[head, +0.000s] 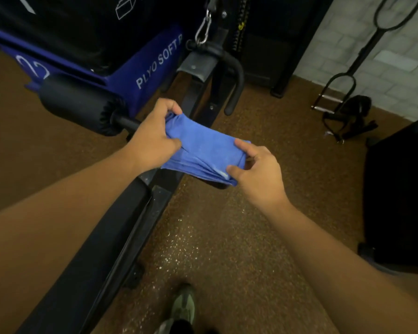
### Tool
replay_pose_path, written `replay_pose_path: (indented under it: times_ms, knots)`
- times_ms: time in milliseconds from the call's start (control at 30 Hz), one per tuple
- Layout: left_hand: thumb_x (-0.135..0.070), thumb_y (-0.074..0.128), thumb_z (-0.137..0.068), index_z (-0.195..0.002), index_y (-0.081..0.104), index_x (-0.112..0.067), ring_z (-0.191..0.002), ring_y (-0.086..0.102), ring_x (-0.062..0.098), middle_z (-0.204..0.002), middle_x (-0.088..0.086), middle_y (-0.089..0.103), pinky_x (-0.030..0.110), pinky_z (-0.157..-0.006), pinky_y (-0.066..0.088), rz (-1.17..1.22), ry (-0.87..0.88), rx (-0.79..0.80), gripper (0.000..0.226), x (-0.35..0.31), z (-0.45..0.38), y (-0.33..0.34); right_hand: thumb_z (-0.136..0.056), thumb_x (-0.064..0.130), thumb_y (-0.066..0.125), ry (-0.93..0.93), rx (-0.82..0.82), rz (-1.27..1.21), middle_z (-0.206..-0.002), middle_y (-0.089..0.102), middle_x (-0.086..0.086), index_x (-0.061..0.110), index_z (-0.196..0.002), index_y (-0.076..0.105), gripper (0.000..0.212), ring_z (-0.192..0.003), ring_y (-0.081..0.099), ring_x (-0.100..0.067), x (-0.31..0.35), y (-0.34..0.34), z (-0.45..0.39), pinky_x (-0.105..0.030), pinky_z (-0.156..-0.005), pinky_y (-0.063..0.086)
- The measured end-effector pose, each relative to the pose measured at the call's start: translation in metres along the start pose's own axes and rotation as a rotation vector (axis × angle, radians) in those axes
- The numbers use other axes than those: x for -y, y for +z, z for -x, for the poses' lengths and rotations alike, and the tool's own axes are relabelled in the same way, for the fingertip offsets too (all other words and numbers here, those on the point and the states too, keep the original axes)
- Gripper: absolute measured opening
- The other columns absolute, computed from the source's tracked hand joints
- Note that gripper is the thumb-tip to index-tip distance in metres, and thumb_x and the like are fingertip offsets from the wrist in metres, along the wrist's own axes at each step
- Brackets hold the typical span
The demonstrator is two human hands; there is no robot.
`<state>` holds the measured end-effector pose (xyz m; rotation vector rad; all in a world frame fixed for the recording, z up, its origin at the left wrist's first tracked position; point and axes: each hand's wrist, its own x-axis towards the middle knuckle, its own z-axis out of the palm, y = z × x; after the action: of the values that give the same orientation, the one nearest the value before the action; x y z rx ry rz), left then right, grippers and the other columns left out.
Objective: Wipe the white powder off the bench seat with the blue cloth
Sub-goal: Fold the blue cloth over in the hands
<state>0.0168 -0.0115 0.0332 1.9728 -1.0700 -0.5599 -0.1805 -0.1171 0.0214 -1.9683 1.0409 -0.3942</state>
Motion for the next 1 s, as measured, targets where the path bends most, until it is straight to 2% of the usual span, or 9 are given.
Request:
replay_pose_path:
  times_ms: [100, 167, 267, 367, 500, 633, 733, 833, 1000]
  knots:
    - [0.004, 0.06, -0.069, -0.115, 0.046, -0.025, -0.101, 0.052, 0.022, -0.121, 0.007, 0.042, 0.032, -0.087, 0.043, -0.238, 0.041, 0.057, 0.056, 0.013, -0.003, 0.003, -0.082, 0.017, 0.074, 0.024, 0.038, 0.104, -0.109, 0.045, 0.003, 0.02, -0.138, 0.053, 0.059, -0.102, 0.055, -0.017, -0.005, 0.003, -0.012, -0.029, -0.094, 0.045]
    - [0.0, 0.061, -0.069, -0.123, 0.049, -0.026, -0.095, 0.057, 0.029, -0.127, 0.005, 0.036, 0.042, -0.084, 0.049, -0.36, 0.052, 0.095, 0.062, 0.023, -0.001, 0.001, -0.081, 0.019, 0.075, 0.034, 0.061, 0.137, -0.105, 0.046, 0.003, 0.022, -0.136, 0.055, 0.058, -0.094, 0.055, -0.017, -0.008, 0.003, -0.015, -0.033, -0.09, 0.047]
    - [0.001, 0.064, -0.074, -0.132, 0.052, -0.02, -0.105, 0.055, 0.03, -0.138, 0.009, 0.031, 0.039, -0.09, 0.049, -0.415, 0.063, 0.131, 0.063, 0.031, -0.002, -0.005, -0.08, 0.026, 0.076, 0.035, 0.069, 0.19, -0.102, 0.047, 0.004, 0.029, -0.132, 0.056, 0.056, -0.088, 0.052, -0.013, -0.01, 0.0, -0.017, -0.032, -0.079, 0.046]
    - [0.001, 0.065, -0.079, -0.137, 0.049, -0.016, -0.119, 0.047, 0.029, -0.144, 0.013, 0.029, 0.036, -0.094, 0.047, -0.476, 0.09, 0.149, 0.062, 0.032, -0.002, -0.006, -0.081, 0.039, 0.073, 0.037, 0.1, 0.334, -0.108, 0.041, 0.006, 0.038, -0.131, 0.05, 0.056, -0.098, 0.05, -0.013, -0.008, -0.005, -0.016, -0.024, -0.074, 0.04]
    - [-0.008, 0.071, -0.073, -0.137, 0.051, -0.018, -0.124, 0.036, 0.04, -0.148, 0.018, 0.033, 0.055, -0.093, 0.043, -0.741, 0.164, 0.107, 0.067, 0.034, -0.001, -0.003, -0.081, 0.043, 0.067, 0.0, 0.112, 0.52, -0.119, 0.034, 0.002, 0.035, -0.135, 0.046, 0.058, -0.116, 0.038, -0.02, 0.001, -0.005, -0.014, -0.027, -0.085, 0.04]
    - [-0.015, 0.069, -0.073, -0.141, 0.046, -0.02, -0.134, 0.029, 0.039, -0.156, 0.016, 0.027, 0.058, -0.092, 0.035, -0.866, 0.144, 0.142, 0.073, 0.027, -0.001, 0.0, -0.081, 0.045, 0.055, -0.104, 0.039, 0.523, -0.14, 0.035, -0.007, 0.023, -0.134, 0.049, 0.058, -0.129, 0.034, -0.027, 0.014, 0.004, -0.012, -0.047, -0.1, 0.043]
    - [-0.028, 0.049, -0.079, -0.146, 0.037, -0.018, -0.145, 0.018, 0.031, -0.159, 0.01, 0.021, 0.055, -0.105, 0.027, -0.799, 0.21, 0.123, 0.068, 0.015, -0.003, 0.001, -0.085, 0.052, 0.043, -0.212, -0.013, 0.495, -0.153, 0.031, -0.01, 0.019, -0.141, 0.044, 0.065, -0.144, 0.021, -0.028, 0.022, 0.015, -0.017, -0.047, -0.113, 0.026]
    - [-0.035, 0.032, -0.089, -0.148, 0.032, -0.014, -0.147, 0.017, 0.023, -0.158, 0.006, 0.027, 0.046, -0.114, 0.021, -0.732, 0.309, 0.171, 0.063, 0.009, -0.008, 0.011, -0.093, 0.051, 0.035, -0.252, 0.068, 0.551, -0.16, 0.021, -0.005, 0.019, -0.151, 0.028, 0.066, -0.149, 0.008, -0.024, 0.026, 0.031, -0.027, -0.049, -0.119, 0.013]
    - [-0.037, 0.025, -0.096, -0.147, 0.036, -0.013, -0.143, 0.031, 0.023, -0.151, 0.006, 0.042, 0.045, -0.117, 0.021, -0.773, 0.355, 0.279, 0.057, 0.026, -0.015, 0.026, -0.098, 0.05, 0.024, -0.213, 0.129, 0.654, -0.158, 0.028, -0.006, 0.017, -0.152, 0.024, 0.063, -0.147, 0.016, -0.025, 0.009, 0.051, -0.031, -0.052, -0.119, 0.011]
